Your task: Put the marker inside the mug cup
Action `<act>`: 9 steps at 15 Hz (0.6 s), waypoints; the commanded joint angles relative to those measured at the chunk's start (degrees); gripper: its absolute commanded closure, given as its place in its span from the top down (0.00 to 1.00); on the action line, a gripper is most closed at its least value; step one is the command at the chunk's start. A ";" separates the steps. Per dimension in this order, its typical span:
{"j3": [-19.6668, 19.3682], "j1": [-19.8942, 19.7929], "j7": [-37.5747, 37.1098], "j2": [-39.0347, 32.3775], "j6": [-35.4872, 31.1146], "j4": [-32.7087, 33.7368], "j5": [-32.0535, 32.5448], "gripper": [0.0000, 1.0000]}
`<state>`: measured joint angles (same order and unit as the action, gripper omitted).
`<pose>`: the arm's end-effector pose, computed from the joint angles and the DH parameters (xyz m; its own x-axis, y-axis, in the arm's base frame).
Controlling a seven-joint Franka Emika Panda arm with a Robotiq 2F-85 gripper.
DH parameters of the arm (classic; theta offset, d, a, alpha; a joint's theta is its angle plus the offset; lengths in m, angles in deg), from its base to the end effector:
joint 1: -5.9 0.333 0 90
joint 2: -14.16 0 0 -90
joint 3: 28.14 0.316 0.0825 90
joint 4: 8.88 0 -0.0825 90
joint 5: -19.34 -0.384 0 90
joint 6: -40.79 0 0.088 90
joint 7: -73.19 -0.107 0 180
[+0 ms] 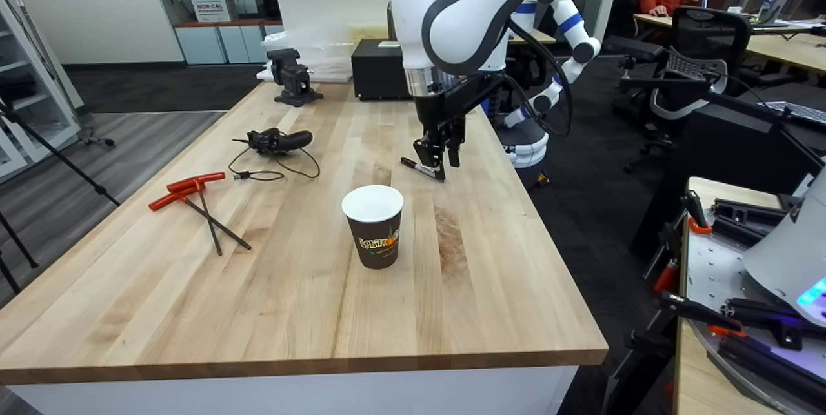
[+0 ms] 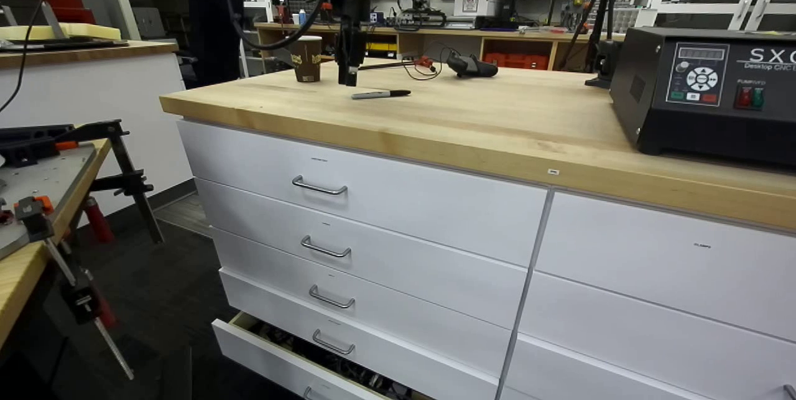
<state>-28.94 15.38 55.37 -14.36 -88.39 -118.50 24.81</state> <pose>0.6048 0.0900 0.2210 0.9867 -0.0988 -0.1289 -0.0840 -0.9898 0.1152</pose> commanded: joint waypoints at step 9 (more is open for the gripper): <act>0.33 -0.69 0.72 -1.53 0.16 1.33 -0.88 0.42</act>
<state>-28.94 15.36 55.37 -15.17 -88.39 -118.31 24.68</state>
